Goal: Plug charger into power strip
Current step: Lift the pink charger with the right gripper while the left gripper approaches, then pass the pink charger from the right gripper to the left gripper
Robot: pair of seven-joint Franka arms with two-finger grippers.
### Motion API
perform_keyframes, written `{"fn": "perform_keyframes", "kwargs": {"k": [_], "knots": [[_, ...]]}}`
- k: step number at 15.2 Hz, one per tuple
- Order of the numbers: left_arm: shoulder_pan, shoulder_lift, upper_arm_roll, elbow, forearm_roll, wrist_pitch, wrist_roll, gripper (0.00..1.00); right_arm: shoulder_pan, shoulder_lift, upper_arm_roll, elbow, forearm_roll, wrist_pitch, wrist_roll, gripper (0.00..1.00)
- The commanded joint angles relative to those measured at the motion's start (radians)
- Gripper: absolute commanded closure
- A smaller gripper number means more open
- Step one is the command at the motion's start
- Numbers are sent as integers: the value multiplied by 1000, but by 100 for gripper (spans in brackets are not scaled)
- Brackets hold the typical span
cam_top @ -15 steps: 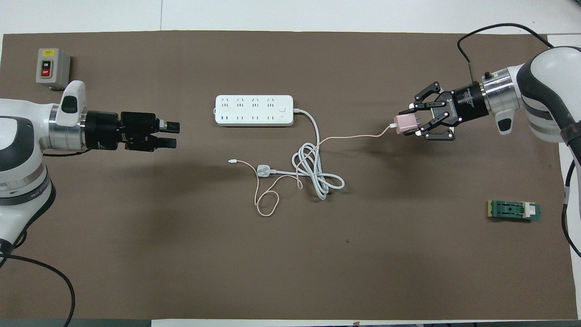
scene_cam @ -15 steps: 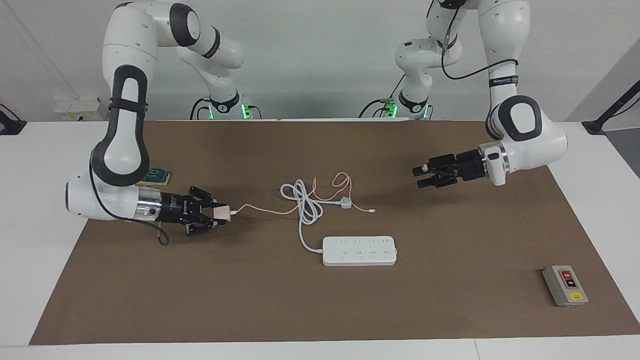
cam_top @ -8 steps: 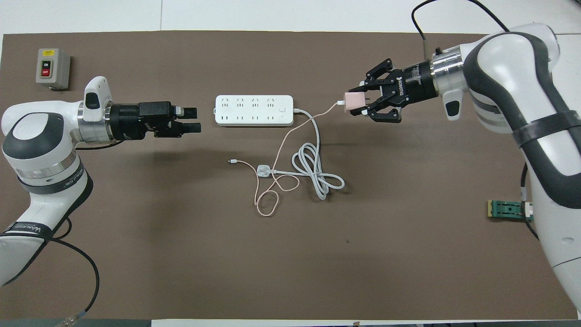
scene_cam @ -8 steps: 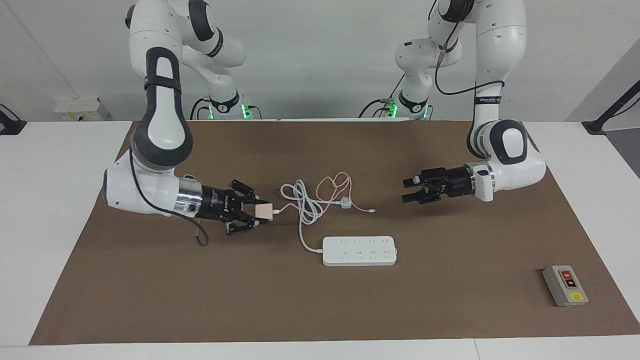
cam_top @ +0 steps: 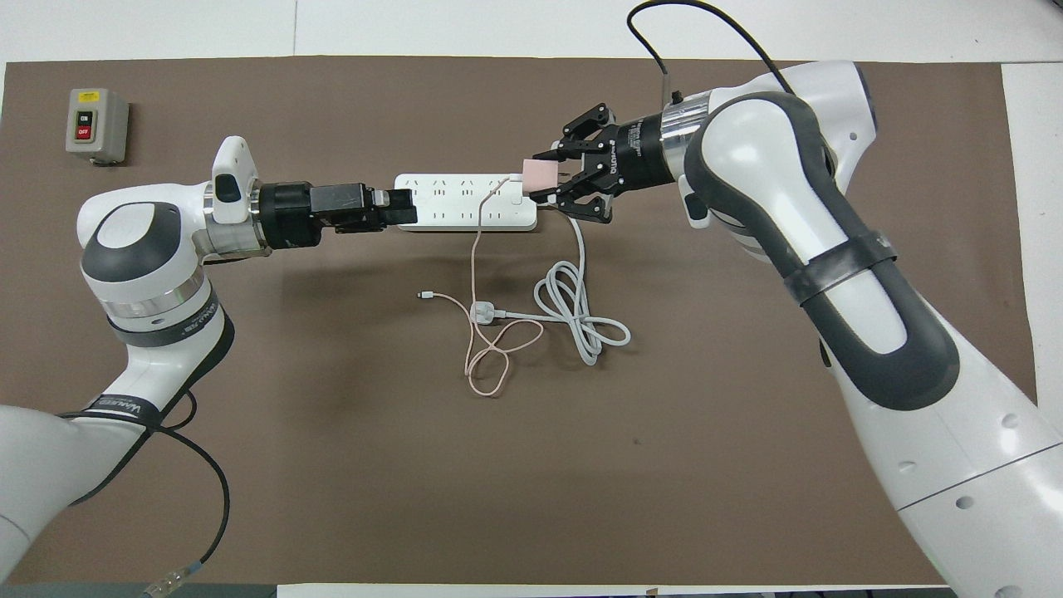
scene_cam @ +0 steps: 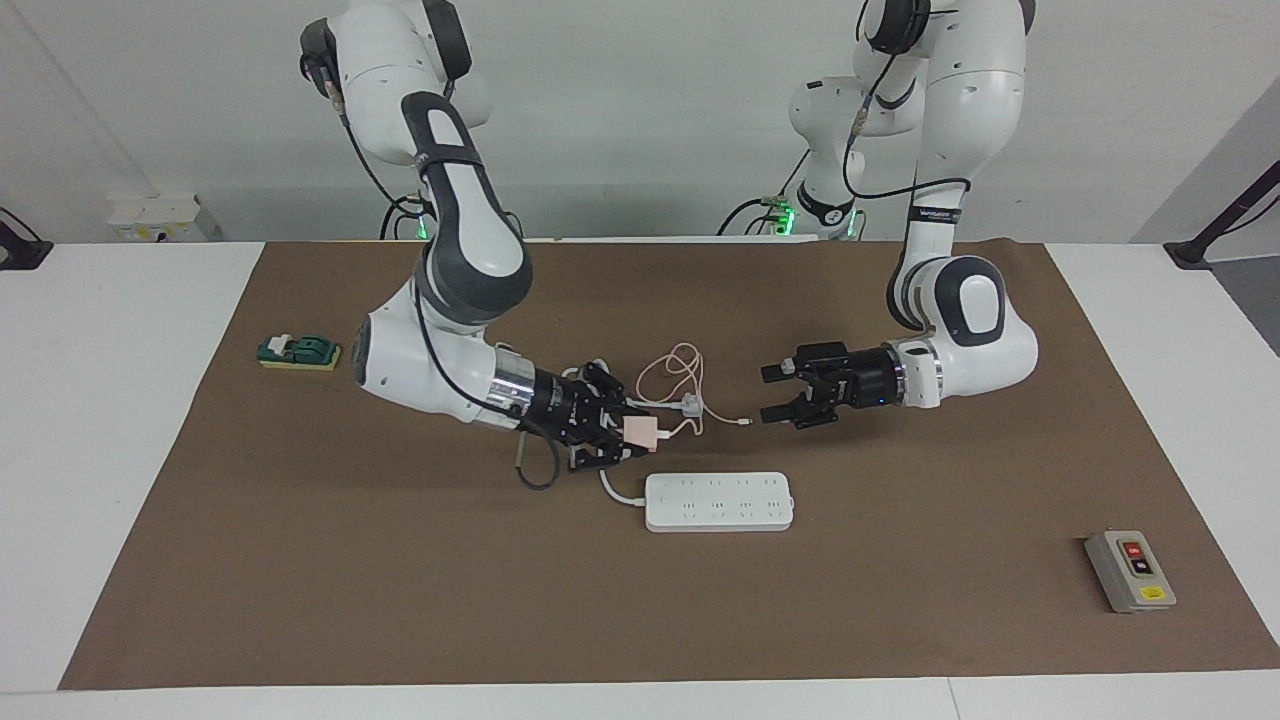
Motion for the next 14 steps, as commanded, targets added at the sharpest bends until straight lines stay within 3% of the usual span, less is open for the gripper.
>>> {"fn": "perform_keyframes", "kwargs": {"k": [1,8,14], "knots": [[-58,97,10,94,-85,49,56,0,26,33,-4,56,4,4,16,100],[-70,102,2,109,-82,22,59,0,116,51,-8,91,-28,65,15,100],[-61,92,-25,99,-101,-41,19,0,127,53,-5,91,-25,95,16,100]]}}
